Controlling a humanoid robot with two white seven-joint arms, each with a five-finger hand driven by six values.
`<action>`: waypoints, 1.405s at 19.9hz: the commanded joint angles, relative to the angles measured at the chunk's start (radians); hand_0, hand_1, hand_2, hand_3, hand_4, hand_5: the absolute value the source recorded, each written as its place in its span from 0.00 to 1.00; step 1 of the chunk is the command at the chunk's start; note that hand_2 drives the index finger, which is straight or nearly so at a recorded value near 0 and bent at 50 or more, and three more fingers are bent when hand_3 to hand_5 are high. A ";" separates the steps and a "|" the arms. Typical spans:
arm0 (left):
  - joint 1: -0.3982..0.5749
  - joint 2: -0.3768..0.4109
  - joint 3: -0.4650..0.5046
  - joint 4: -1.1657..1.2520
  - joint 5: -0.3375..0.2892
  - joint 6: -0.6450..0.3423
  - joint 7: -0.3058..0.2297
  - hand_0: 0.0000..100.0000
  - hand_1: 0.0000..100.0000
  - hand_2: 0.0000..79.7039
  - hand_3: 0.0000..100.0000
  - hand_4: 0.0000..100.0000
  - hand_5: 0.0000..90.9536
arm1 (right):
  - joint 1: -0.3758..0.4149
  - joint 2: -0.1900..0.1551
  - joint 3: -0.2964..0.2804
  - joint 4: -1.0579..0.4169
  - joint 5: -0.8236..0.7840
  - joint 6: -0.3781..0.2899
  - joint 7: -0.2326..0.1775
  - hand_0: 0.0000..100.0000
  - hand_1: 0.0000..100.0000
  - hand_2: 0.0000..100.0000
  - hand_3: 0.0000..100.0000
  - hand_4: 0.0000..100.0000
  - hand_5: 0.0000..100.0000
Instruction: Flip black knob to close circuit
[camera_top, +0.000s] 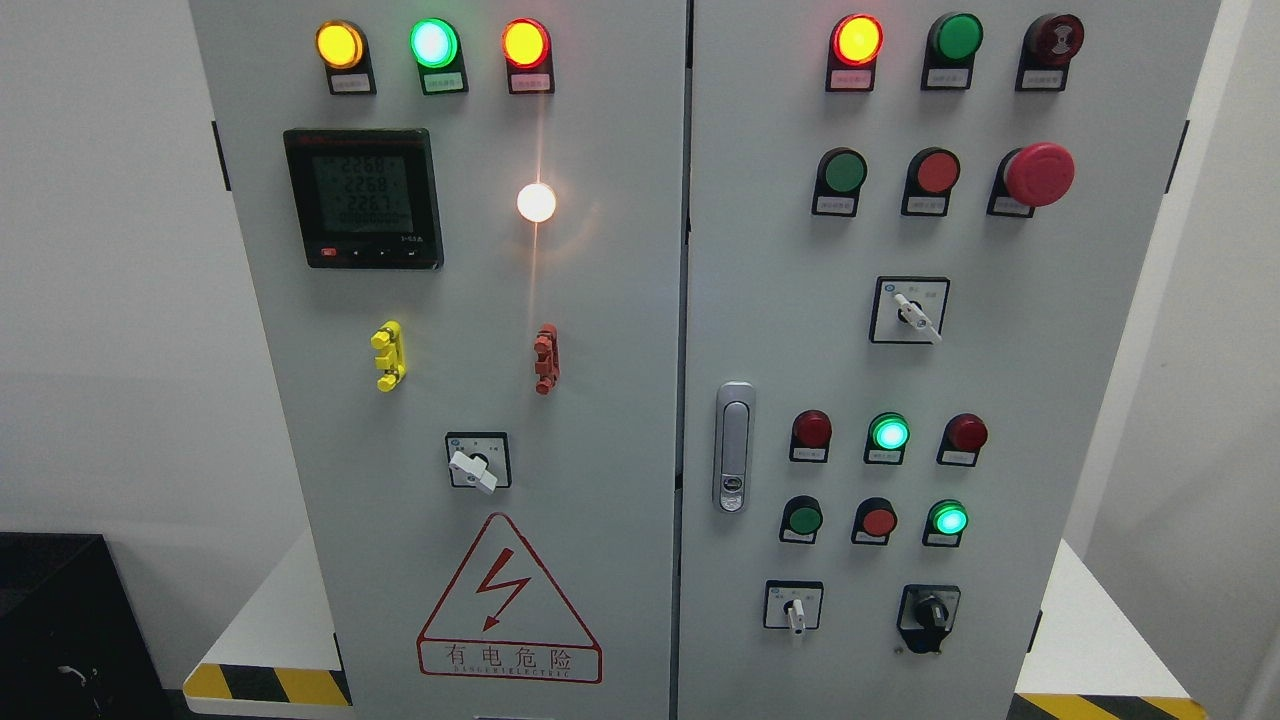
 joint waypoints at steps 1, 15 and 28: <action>0.023 0.000 0.000 -0.031 0.000 0.001 -0.001 0.12 0.56 0.00 0.00 0.00 0.00 | 0.011 0.013 -0.041 -0.278 0.237 -0.001 -0.033 0.00 0.10 0.50 0.59 0.54 0.43; 0.023 0.000 0.000 -0.031 -0.001 0.001 -0.001 0.12 0.56 0.00 0.00 0.00 0.00 | -0.035 0.034 -0.135 -0.568 0.518 0.010 -0.058 0.00 0.13 0.85 0.93 0.84 0.92; 0.023 0.001 0.000 -0.031 0.000 0.001 -0.001 0.12 0.56 0.00 0.00 0.00 0.00 | -0.127 0.037 -0.149 -0.704 0.727 0.139 -0.024 0.00 0.11 0.91 1.00 0.90 1.00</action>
